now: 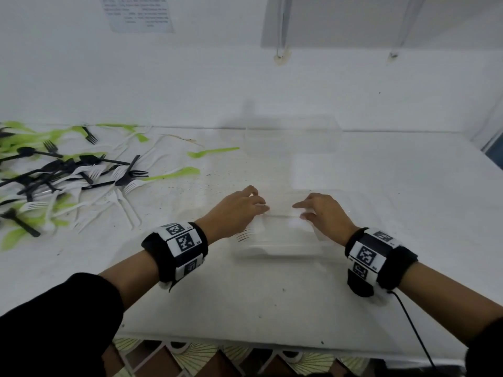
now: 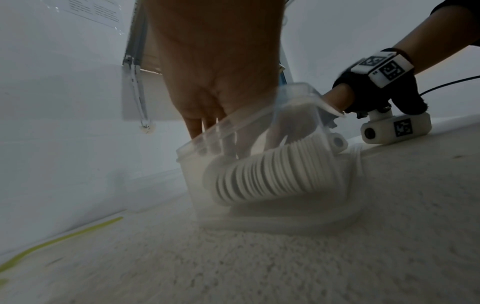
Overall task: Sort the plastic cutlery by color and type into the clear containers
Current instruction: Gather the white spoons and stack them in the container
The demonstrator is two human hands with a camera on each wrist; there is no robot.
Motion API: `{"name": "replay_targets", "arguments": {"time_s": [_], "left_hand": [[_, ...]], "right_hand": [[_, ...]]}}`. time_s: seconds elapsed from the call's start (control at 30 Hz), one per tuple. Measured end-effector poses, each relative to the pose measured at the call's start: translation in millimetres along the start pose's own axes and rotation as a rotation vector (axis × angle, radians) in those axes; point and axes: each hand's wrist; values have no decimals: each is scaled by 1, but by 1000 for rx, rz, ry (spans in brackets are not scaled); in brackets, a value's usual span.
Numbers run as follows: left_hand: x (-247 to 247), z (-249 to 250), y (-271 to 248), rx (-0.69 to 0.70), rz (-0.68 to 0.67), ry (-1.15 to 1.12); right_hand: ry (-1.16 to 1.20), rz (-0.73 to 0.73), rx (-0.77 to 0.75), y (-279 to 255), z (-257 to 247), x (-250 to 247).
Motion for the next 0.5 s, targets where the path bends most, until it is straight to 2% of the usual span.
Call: {"name": "replay_targets", "arguments": {"time_s": [0.2, 0.27, 0.37, 0.5], "left_hand": [[-3, -5, 13, -59, -90, -59], [-5, -8, 15, -42, -61, -60], [-4, -9, 13, 55, 31, -54], [-3, -7, 15, -95, -91, -92]], "right_hand": [[-146, 8, -22, -2, -3, 4], [-179, 9, -16, -1, -2, 4], [-194, 22, 14, 0, 1, 5], [-116, 11, 24, 1, 1, 5]]}}
Point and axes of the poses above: each hand's wrist, its own y-axis towards the middle knuckle, its own x-axis out of the palm, z = x × y, and after that the axes turned 10 degrees about z, right-handed
